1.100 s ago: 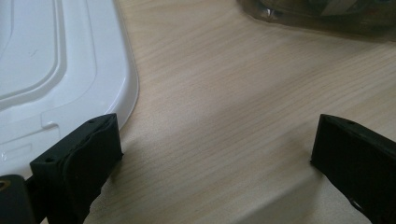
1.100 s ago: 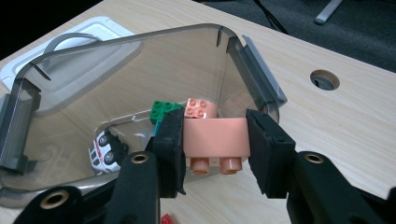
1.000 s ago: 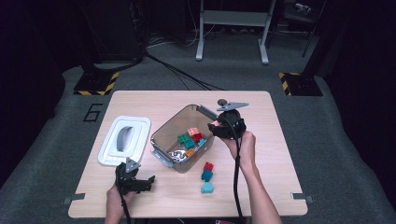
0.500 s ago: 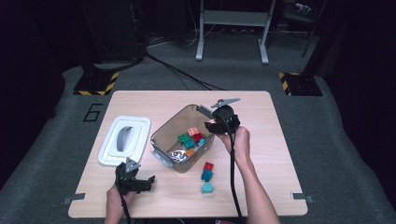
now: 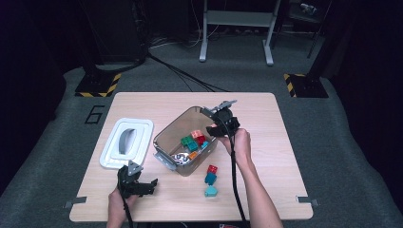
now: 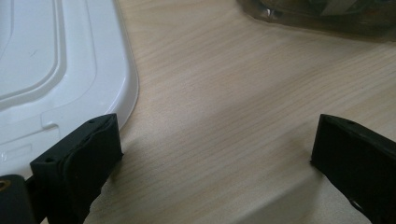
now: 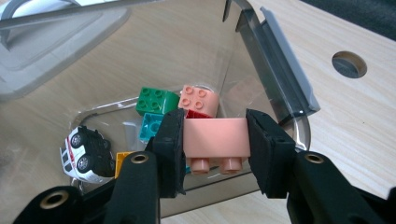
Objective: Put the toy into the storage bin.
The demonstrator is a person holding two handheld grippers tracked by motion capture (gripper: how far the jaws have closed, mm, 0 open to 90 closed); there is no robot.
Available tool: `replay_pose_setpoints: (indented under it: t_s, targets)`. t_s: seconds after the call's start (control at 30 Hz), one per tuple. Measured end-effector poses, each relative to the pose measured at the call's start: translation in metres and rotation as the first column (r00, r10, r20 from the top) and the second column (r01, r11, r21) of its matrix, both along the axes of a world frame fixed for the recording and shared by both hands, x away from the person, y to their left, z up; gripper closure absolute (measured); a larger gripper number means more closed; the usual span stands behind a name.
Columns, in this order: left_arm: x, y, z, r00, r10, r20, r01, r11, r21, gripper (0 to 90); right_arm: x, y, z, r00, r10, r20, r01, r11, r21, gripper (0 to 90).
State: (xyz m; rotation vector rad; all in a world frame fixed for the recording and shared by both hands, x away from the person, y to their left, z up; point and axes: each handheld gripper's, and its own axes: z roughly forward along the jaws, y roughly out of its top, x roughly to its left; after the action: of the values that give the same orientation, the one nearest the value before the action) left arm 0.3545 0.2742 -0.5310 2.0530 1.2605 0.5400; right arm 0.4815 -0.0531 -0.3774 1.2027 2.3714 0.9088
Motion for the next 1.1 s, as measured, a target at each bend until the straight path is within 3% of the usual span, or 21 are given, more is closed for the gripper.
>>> replay_pose_setpoints:
  t_s: [0.23,0.3,0.33,0.37,0.53,0.77,0.93,0.97,1.03,1.07,1.1]
  targets:
    - [0.000,0.000,0.000,1.0000,0.001,0.002,-0.001,1.0000,0.000,1.5,0.001,-0.001,-0.003,0.9998,-0.007,-0.019,0.007,1.000,-0.013,56.4]
    - [0.000,0.000,0.000,1.0000,0.001,0.002,-0.001,1.0000,-0.001,1.5,0.000,0.000,-0.003,0.9994,-0.021,-0.027,0.020,0.999,-0.026,48.0]
    - [0.000,0.000,0.000,1.0000,0.000,0.001,0.000,1.0000,-0.001,1.6,-0.003,-0.002,-0.003,0.9993,-0.028,-0.024,0.028,1.000,-0.005,40.0]
    - [0.000,0.000,0.000,1.0000,0.000,0.001,0.000,1.0000,-0.001,1.6,-0.003,-0.002,-0.003,0.9993,-0.028,-0.024,0.028,1.000,-0.005,40.0]
    - [0.000,0.001,0.000,1.0000,-0.008,-0.005,0.008,0.9999,0.008,1.6,-0.021,-0.010,0.003,0.9997,-0.019,0.013,0.019,0.999,0.041,21.3]
    - [0.000,0.001,0.001,0.9999,-0.009,-0.007,0.010,0.9999,0.007,1.6,-0.046,-0.017,0.001,0.9992,0.011,0.038,-0.013,0.998,0.069,14.6]
    - [0.000,0.000,0.000,1.0000,0.001,0.007,-0.001,1.0000,0.005,1.6,-0.062,-0.023,-0.011,0.9993,0.024,0.030,-0.027,0.996,0.089,12.6]
    - [0.000,0.000,0.000,1.0000,0.002,0.007,-0.002,1.0000,0.004,1.6,-0.068,-0.023,-0.021,0.9995,0.026,0.016,-0.027,0.996,0.090,11.2]
    - [0.000,0.000,0.000,1.0000,0.002,0.007,-0.002,1.0000,0.004,1.6,-0.070,-0.024,-0.024,0.9995,0.030,0.014,-0.031,0.995,0.092,10.6]
    - [0.000,0.000,0.000,1.0000,0.001,0.007,-0.001,1.0000,0.005,1.6,-0.074,-0.025,-0.036,0.9995,0.032,-0.003,-0.031,0.995,0.096,9.8]
    - [0.000,0.000,0.000,1.0000,0.002,0.007,-0.002,1.0000,0.004,1.6,-0.074,-0.025,-0.036,0.9995,0.032,-0.003,-0.031,0.995,0.096,9.8]
